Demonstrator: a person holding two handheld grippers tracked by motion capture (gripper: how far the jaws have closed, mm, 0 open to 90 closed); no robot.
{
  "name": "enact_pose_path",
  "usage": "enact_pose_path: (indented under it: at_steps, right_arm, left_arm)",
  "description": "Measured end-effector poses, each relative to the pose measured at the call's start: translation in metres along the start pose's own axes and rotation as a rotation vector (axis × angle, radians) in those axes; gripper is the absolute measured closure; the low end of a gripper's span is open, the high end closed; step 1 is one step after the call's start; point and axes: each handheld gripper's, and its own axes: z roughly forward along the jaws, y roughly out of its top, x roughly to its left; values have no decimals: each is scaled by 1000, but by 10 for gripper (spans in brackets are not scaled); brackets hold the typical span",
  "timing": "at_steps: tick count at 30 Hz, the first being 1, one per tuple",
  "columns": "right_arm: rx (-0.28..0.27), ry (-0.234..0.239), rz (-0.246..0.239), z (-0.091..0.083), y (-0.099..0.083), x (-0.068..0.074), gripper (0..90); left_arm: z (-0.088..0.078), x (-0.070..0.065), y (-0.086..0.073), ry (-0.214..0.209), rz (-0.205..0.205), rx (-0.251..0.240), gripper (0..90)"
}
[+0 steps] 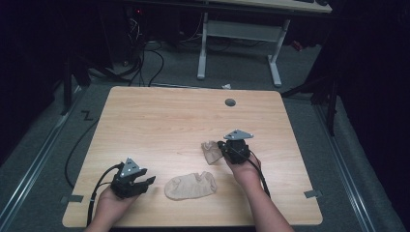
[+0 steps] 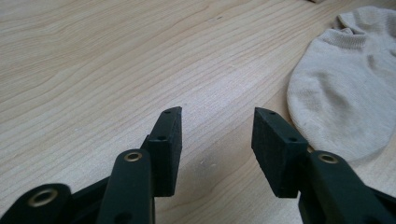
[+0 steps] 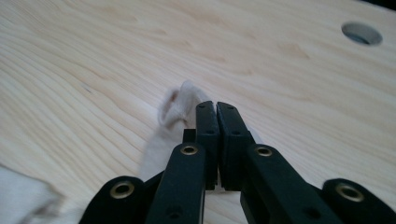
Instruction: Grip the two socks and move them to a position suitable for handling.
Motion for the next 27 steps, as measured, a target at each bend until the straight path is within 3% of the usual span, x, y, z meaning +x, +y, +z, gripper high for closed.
enact_pose_path:
  at_steps: [9,20,23,27]
  right_arm:
    - [-113,70,-44,-24,39,34,888]
    - [-189,203,-103,-18,75,95,888]
    - [-207,218,-107,-20,78,102,888]
    - [-179,192,-81,-15,71,93,888]
  left_arm:
    - [-1,1,0,5,-7,-3,534]
    - [-4,6,-1,13,-24,-14,534]
    - [-5,7,-1,15,-31,-21,534]
    - [-5,7,-1,16,-30,-22,534]
